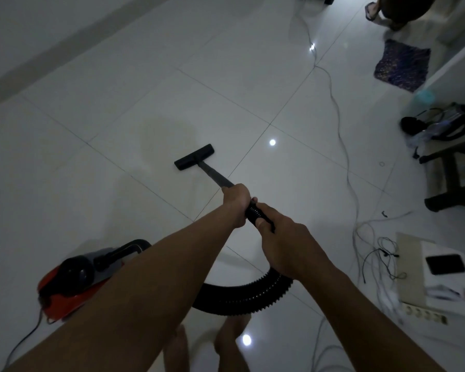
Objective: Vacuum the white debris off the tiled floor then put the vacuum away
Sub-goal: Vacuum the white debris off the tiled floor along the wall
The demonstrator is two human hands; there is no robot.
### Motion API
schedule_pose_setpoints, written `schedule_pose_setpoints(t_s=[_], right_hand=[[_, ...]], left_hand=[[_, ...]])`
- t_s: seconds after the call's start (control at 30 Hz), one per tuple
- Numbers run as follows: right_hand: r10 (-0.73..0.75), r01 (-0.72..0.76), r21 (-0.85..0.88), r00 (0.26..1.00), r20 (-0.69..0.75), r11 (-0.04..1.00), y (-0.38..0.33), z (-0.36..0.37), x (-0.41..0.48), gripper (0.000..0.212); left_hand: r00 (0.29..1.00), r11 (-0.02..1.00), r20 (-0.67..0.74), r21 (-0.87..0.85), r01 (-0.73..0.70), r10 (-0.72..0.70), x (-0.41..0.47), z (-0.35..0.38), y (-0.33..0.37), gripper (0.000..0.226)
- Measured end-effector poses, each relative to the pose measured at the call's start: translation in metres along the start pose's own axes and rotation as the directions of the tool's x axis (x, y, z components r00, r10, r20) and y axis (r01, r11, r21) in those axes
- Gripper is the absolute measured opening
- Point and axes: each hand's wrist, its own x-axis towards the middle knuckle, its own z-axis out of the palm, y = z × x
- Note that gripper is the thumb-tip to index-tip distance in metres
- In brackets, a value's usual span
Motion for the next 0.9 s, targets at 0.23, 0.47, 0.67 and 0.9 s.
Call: schedule_pose_setpoints(t_s=[0.23,0.47,0.67,0.9], right_hand=[[0.002,-0.002,-0.019,1.000,-0.023,1.000,-0.009,0.033,-0.062,0.045],[0.021,-0.021,-0.043,1.000,0.015,0.999,-0.005,0.058,-0.095,0.047],[-0.022,0.024,-0.067,0.999,0.030,0.997,-0.010,0.077,-0.084,0.051],[-0.049,0.051,-0.066,0.998,0.029,0.997,-0.027,0.074,-0.037,0.049]], left_hand=[[1.000,0.998,0.023,0.063,0.016,-0.017,-0.045,-0.040,-0.035,0.056],[0.998,0.995,0.050,0.089,0.031,-0.036,-0.070,-0.067,-0.067,0.060],[0.999,0.998,0.041,0.059,0.009,-0.011,-0.055,-0.086,-0.062,0.060],[1.000,1.000,0.008,-0.013,-0.013,0.013,-0.026,-0.089,-0.023,0.059]])
